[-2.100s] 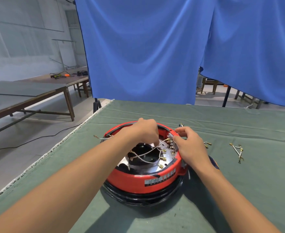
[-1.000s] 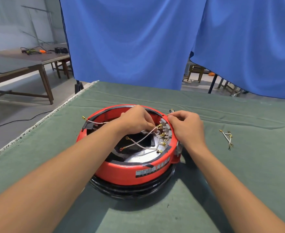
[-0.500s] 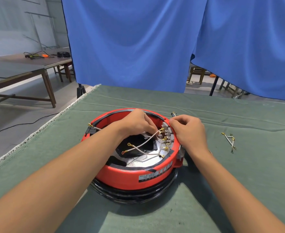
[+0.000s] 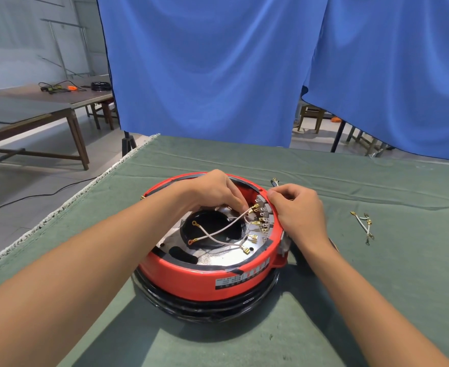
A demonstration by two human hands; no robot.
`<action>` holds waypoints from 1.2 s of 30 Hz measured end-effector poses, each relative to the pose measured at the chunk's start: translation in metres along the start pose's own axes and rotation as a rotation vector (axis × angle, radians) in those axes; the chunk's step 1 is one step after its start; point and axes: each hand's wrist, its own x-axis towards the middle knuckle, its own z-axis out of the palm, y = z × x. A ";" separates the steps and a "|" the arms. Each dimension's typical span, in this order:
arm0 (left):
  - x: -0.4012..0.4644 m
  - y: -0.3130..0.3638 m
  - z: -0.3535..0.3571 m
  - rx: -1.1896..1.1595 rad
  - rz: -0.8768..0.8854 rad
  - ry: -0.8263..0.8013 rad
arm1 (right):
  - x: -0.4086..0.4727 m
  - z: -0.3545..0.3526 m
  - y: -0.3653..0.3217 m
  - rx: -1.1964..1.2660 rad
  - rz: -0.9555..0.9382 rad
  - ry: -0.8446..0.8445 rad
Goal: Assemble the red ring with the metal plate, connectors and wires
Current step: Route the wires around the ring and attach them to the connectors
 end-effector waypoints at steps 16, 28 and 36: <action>0.012 0.006 -0.002 0.068 -0.043 -0.094 | -0.001 0.002 -0.002 0.036 0.014 0.005; 0.012 0.009 -0.006 0.156 -0.080 -0.113 | -0.001 0.002 -0.001 0.039 0.018 -0.007; 0.016 0.011 -0.004 0.155 -0.076 -0.102 | -0.001 0.002 -0.002 0.043 0.028 0.002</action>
